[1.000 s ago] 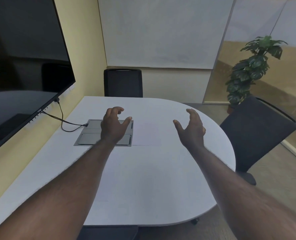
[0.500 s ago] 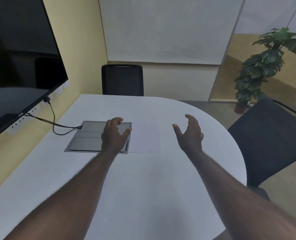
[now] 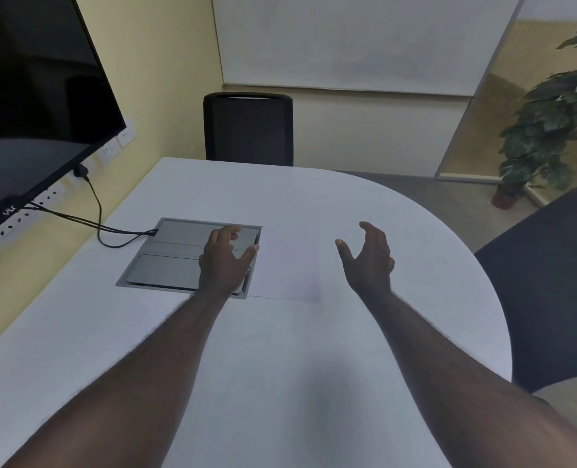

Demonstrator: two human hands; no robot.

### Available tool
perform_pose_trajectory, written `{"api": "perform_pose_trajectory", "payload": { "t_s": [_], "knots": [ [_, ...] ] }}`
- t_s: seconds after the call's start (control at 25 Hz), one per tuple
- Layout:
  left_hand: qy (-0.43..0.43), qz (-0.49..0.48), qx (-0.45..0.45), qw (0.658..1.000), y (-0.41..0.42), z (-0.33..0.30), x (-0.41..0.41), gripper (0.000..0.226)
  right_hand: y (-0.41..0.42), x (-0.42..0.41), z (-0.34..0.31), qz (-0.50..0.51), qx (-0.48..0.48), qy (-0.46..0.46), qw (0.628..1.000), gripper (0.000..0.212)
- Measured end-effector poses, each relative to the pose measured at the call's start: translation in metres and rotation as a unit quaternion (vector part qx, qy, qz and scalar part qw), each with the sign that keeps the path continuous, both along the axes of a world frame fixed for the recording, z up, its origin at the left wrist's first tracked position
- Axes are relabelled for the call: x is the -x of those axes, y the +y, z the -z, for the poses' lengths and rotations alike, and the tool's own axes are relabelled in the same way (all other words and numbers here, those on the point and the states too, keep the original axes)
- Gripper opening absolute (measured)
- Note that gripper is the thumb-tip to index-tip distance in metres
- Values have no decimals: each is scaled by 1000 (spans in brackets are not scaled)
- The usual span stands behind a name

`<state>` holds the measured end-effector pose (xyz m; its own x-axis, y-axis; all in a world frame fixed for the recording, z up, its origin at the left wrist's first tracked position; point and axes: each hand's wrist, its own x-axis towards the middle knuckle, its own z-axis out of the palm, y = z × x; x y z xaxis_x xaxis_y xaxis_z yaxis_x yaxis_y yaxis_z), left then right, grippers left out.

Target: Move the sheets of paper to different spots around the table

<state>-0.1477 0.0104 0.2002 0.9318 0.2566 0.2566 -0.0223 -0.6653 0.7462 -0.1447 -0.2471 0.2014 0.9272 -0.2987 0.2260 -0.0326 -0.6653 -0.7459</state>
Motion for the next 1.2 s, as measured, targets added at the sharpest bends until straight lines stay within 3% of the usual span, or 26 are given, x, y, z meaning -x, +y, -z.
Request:
{"api": "perform_pose_trajectory", "payload": {
  "t_s": [0.28, 0.72, 1.2],
  "knots": [
    [33, -31, 46, 998, -28, 41, -34, 42, -26, -56, 42, -32, -32, 41, 998, 55],
    [109, -51, 38, 992, -23, 117, -89, 36, -17, -102, 137, -45, -44, 117, 991, 51],
    [209, -35, 10, 977, -11, 189, -137, 35, 8, -141, 196, -26, -41, 179, 983, 54]
  ]
}}
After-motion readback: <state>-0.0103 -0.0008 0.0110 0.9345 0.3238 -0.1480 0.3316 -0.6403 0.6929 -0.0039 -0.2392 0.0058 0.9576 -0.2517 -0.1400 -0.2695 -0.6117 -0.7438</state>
